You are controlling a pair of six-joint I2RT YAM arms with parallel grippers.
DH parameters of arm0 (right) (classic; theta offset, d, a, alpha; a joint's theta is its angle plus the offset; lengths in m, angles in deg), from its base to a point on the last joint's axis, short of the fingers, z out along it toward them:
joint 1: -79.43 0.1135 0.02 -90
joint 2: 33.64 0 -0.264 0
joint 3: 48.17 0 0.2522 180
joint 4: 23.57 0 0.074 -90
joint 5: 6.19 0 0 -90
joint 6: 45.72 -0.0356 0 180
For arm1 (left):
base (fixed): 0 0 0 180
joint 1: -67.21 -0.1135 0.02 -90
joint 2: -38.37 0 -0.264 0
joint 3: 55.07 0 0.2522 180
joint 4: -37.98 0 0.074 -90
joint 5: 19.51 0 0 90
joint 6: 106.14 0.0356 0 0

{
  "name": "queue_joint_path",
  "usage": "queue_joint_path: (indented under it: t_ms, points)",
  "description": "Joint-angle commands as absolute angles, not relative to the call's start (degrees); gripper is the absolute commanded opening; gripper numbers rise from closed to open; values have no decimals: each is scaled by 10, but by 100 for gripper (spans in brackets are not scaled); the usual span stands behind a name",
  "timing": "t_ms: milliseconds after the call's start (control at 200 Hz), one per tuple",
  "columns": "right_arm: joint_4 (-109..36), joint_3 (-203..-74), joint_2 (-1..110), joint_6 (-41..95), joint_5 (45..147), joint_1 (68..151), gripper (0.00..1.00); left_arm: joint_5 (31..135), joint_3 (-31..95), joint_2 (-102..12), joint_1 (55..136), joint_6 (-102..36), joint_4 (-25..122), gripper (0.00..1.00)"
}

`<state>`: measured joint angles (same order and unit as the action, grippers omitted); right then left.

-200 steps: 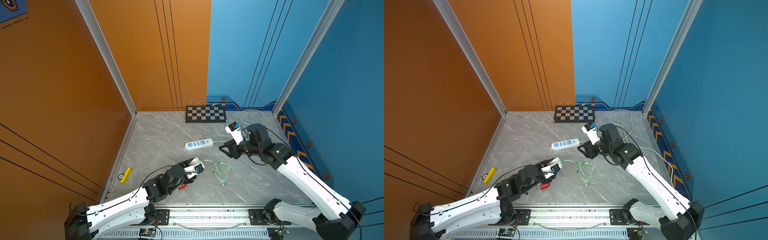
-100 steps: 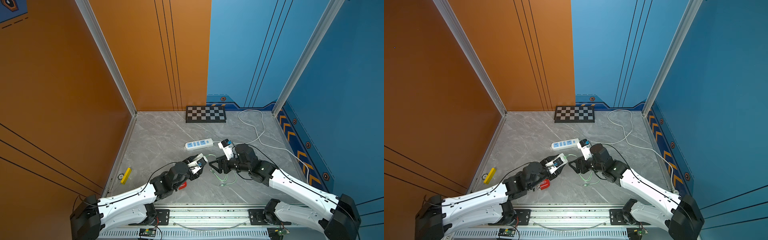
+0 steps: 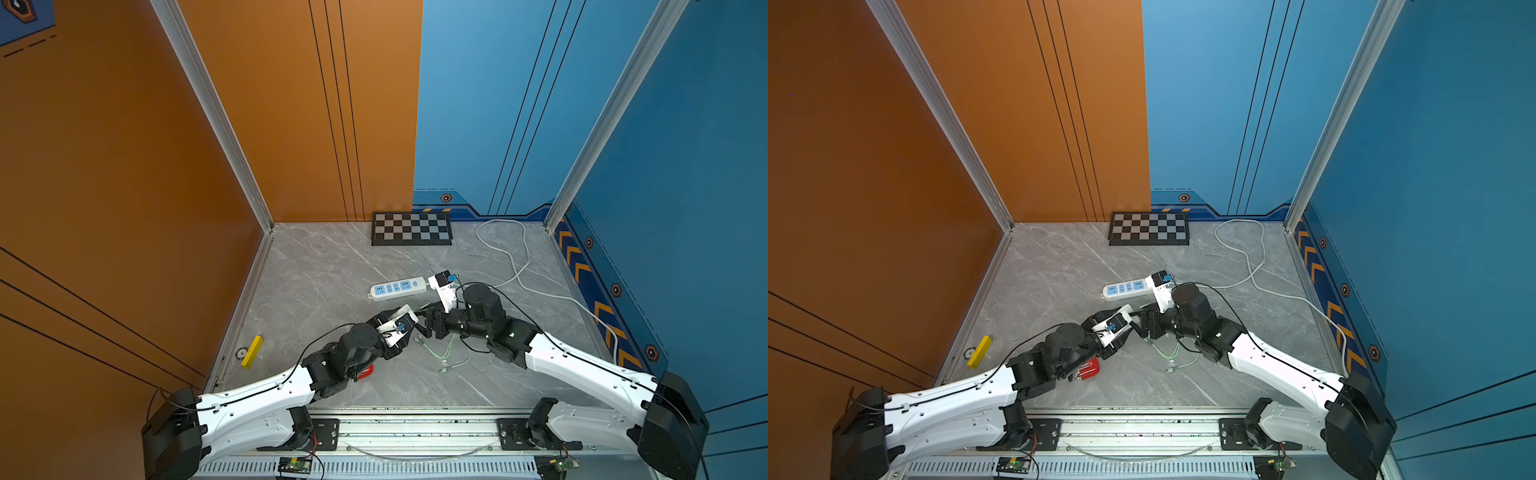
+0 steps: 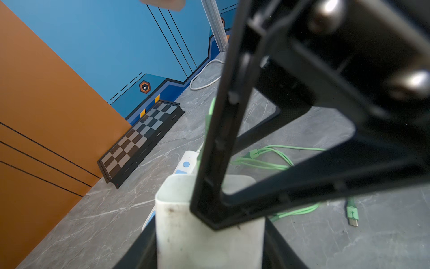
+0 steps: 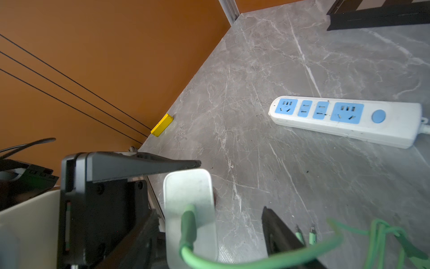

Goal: Charge the electric shaver
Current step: Insert the plug into the socket.

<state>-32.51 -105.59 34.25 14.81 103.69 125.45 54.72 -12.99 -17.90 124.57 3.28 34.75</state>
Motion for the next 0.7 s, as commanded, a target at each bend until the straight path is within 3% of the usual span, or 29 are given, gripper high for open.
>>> queue_joint_path:
  t_ms: [0, 130, 285, 416, 586, 641, 691]
  points:
    - [-316, -1072, 354, 145, 1042, 1265, 72, 561, -112, -179, 1253, 28, 308, 0]
    - [-315, -1069, 365, 147, 1028, 1272, 71, 566, -108, -184, 1251, 30, 304, 0]
    - [-309, -1072, 373, 148, 1017, 1271, 60, 575, -106, -190, 1252, 25, 300, 0]
    - [-302, -1078, 382, 147, 1016, 1272, 43, 572, -112, -195, 1252, 20, 290, 0]
    - [-293, -1080, 384, 143, 1015, 1270, 11, 561, -118, -203, 1251, 15, 287, 0]
    - [-297, -1082, 382, 145, 1009, 1268, 3, 551, -121, -204, 1252, 15, 285, 16]
    - [-298, -1081, 381, 146, 1005, 1264, 0, 545, -124, -202, 1250, 14, 285, 36]
